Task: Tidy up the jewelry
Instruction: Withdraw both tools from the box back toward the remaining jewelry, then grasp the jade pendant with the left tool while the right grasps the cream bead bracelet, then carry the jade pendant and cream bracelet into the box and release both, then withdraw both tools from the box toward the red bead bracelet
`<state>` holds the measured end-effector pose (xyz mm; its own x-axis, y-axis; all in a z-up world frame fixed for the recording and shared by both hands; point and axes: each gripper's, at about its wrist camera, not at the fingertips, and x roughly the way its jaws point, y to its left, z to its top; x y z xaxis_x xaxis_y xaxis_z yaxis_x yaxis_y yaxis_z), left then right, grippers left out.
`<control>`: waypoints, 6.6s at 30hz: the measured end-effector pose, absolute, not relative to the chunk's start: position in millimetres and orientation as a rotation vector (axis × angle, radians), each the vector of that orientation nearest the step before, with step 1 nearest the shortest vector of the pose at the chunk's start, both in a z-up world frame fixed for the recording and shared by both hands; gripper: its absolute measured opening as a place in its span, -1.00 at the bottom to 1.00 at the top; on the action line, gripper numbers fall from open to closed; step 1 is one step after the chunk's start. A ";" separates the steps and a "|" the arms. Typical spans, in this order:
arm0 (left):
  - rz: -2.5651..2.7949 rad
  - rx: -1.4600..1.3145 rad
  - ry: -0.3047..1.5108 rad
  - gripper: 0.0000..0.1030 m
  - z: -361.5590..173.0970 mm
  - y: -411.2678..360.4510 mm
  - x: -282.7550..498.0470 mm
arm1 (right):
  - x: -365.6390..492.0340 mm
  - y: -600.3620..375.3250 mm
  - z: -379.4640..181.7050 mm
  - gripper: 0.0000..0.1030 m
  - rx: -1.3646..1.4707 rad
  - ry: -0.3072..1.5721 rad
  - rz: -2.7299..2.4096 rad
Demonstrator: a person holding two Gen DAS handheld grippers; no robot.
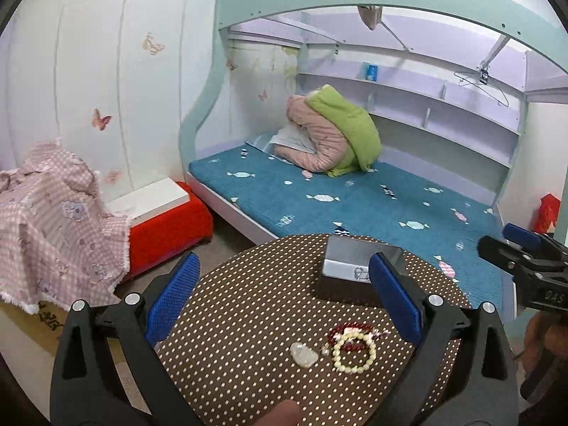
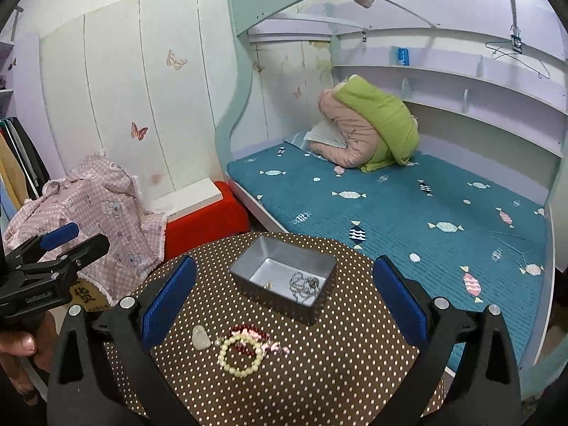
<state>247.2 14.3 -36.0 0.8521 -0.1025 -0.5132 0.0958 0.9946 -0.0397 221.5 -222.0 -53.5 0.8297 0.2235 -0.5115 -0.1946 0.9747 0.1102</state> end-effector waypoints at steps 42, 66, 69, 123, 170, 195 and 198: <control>-0.048 -0.001 0.920 0.85 -238.5 -4.1 302.5 | 235.3 -189.3 -214.4 0.86 -0.004 0.891 0.181; -0.195 0.006 0.891 -0.18 -237.3 -7.0 278.9 | 247.8 -159.2 -236.4 -0.84 -0.072 0.898 0.256; -0.196 -0.014 0.894 -0.18 -236.2 -3.5 271.9 | 241.7 -166.0 -227.6 -0.84 -0.072 0.878 0.266; -0.337 -0.036 0.779 -0.06 -117.8 -69.2 450.7 | 363.9 -204.9 -113.7 -0.76 -0.048 0.741 0.291; -0.046 -0.037 0.515 0.87 -61.3 9.6 221.5 | 183.5 -245.8 -67.2 0.85 0.063 0.493 0.151; -0.051 0.029 0.743 0.86 -178.8 -11.0 245.3 | 200.2 -224.2 -167.0 0.85 0.018 0.754 0.176; -0.062 0.044 0.792 0.86 -201.5 -20.1 265.3 | 207.6 -226.8 -176.6 0.85 0.019 0.781 0.176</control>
